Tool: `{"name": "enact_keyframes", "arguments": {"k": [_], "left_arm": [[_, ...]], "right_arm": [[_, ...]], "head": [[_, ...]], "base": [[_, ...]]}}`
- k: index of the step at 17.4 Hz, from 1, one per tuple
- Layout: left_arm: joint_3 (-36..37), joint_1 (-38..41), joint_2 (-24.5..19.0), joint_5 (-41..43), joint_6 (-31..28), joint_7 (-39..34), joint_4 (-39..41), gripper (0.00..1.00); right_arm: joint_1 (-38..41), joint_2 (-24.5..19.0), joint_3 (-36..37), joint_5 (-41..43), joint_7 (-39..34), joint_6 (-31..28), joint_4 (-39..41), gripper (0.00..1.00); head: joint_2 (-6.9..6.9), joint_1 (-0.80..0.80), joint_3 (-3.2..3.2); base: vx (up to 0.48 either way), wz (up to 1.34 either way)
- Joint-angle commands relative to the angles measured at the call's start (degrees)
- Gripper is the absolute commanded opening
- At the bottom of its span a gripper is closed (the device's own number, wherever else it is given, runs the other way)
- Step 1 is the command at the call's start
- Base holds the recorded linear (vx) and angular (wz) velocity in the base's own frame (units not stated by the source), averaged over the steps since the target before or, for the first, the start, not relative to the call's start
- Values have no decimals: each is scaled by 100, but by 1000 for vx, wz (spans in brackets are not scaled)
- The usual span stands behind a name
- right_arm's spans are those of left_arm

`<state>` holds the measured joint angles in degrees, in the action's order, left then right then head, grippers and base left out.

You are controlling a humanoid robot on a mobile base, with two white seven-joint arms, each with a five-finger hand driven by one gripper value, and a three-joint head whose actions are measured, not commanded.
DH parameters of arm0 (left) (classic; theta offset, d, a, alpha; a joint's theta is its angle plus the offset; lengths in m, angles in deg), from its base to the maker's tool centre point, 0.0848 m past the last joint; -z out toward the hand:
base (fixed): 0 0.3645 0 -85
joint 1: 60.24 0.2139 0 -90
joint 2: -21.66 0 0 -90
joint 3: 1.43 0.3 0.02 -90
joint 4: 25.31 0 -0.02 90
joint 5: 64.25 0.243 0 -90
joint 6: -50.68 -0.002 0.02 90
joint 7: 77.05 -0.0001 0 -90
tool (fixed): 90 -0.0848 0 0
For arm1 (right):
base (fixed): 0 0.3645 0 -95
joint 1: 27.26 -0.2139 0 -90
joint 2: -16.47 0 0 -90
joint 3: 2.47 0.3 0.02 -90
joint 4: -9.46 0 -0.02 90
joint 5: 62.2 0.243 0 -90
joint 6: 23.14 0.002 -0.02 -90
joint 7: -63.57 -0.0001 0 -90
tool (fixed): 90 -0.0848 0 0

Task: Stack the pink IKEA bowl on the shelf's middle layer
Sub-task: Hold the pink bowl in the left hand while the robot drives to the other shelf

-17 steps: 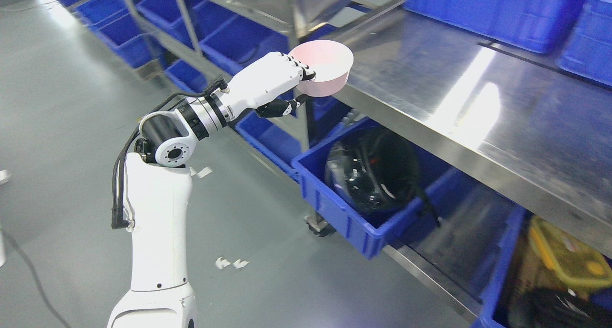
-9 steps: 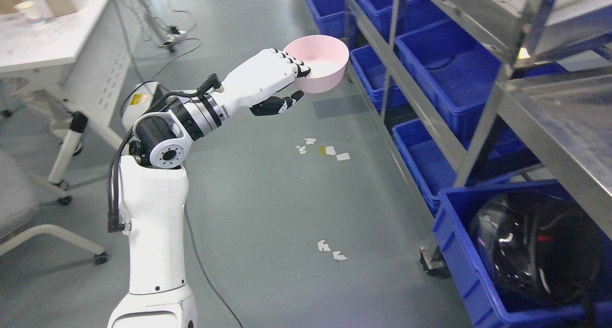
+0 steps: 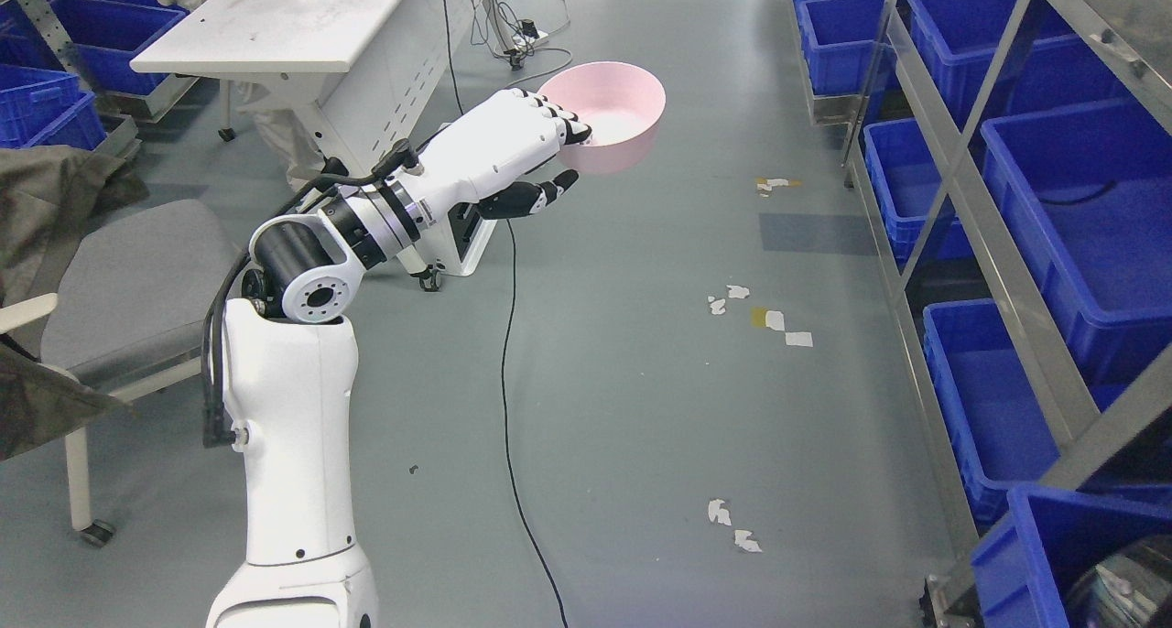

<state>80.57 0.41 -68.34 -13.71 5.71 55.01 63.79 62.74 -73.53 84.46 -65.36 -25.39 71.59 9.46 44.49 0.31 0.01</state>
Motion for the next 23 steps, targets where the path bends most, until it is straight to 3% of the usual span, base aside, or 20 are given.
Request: {"name": "enact_keyframes", "arguments": {"k": [1, 23], "left_arm": [[-25, 35, -100, 0, -3, 4, 45, 10], [98, 44, -100, 0, -3, -5, 45, 10]], "right_arm": [[132, 100, 0, -1, 45, 1, 100, 100], [132, 100, 0, -1, 45, 1, 100, 100]], "head": [[0, 0, 0], [0, 0, 0]], "base": [[212, 261], [325, 17]]}}
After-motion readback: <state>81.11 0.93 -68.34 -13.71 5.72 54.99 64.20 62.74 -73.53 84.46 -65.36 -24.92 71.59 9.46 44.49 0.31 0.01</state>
